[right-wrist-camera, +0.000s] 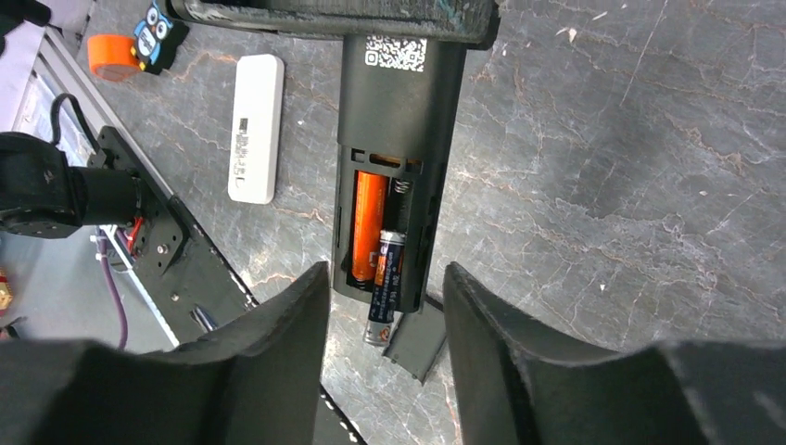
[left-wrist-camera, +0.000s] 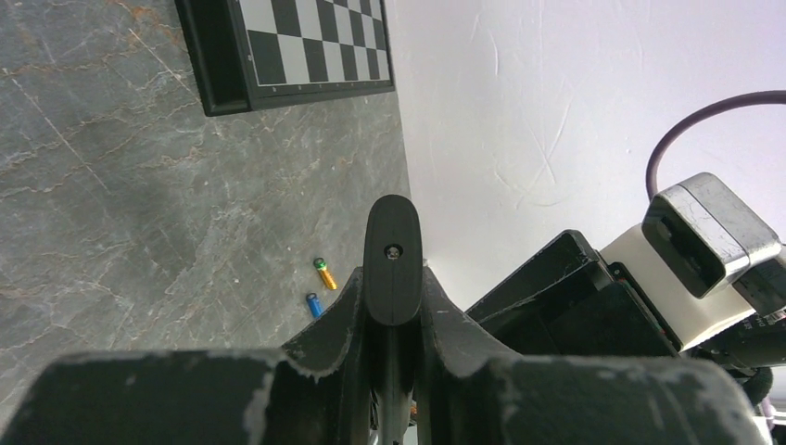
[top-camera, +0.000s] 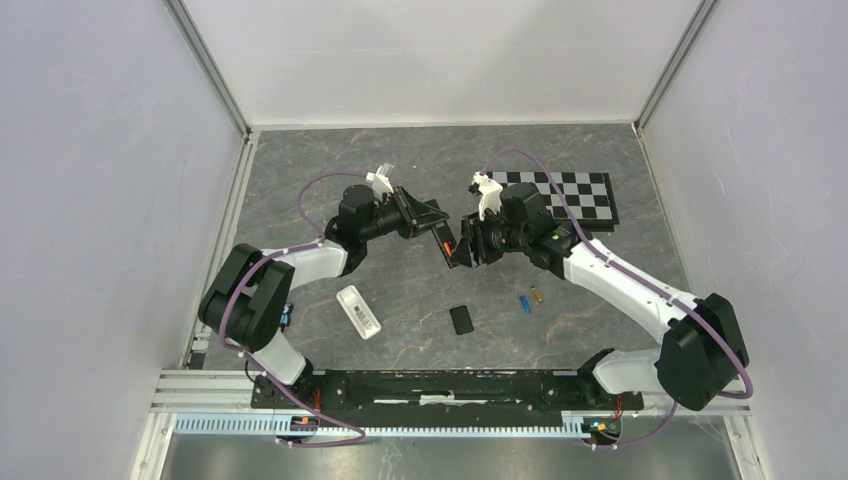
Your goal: Load the batteries into the remote control
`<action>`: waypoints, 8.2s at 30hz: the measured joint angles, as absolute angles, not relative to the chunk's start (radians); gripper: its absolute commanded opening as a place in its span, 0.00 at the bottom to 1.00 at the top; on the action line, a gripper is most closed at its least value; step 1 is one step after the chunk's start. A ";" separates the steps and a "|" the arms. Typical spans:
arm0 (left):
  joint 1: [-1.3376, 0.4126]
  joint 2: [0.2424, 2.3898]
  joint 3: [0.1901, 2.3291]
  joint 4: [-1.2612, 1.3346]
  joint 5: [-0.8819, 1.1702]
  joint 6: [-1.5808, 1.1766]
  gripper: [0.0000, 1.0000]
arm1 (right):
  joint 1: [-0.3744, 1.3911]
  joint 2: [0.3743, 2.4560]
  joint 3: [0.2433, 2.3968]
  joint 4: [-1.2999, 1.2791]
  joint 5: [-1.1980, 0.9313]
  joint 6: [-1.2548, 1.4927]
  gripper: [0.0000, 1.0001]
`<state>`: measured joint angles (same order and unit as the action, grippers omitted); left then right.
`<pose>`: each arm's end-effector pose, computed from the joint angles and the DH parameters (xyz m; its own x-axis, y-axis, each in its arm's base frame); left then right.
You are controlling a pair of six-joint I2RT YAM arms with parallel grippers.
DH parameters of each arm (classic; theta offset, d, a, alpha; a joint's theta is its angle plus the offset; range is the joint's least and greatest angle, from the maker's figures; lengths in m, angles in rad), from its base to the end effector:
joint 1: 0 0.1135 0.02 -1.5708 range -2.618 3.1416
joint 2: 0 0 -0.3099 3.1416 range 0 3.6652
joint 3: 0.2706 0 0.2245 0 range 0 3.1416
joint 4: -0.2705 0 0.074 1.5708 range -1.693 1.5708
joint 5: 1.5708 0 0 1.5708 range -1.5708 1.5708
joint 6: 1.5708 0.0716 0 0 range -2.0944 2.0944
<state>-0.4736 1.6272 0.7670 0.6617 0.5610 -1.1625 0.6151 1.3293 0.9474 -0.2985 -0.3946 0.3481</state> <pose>0.2995 -0.1963 0.2715 -0.8501 -0.4375 -0.2930 0.1767 0.2872 -0.9414 0.2111 0.1828 0.3013 -0.7479 -0.1428 -0.6483 -0.5549 0.6704 0.4925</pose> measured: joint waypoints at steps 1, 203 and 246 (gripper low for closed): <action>-0.474 1.627 0.767 0.667 0.561 -1.173 0.02 | 0.615 1.325 0.948 -0.297 -0.393 0.352 0.62; -0.235 0.707 0.443 -0.006 0.132 -0.715 0.02 | 0.867 1.712 1.014 -0.683 0.087 1.646 0.23; -0.235 1.109 0.657 0.455 0.451 -1.390 0.02 | 0.828 1.300 0.870 0.682 -0.116 1.252 0.00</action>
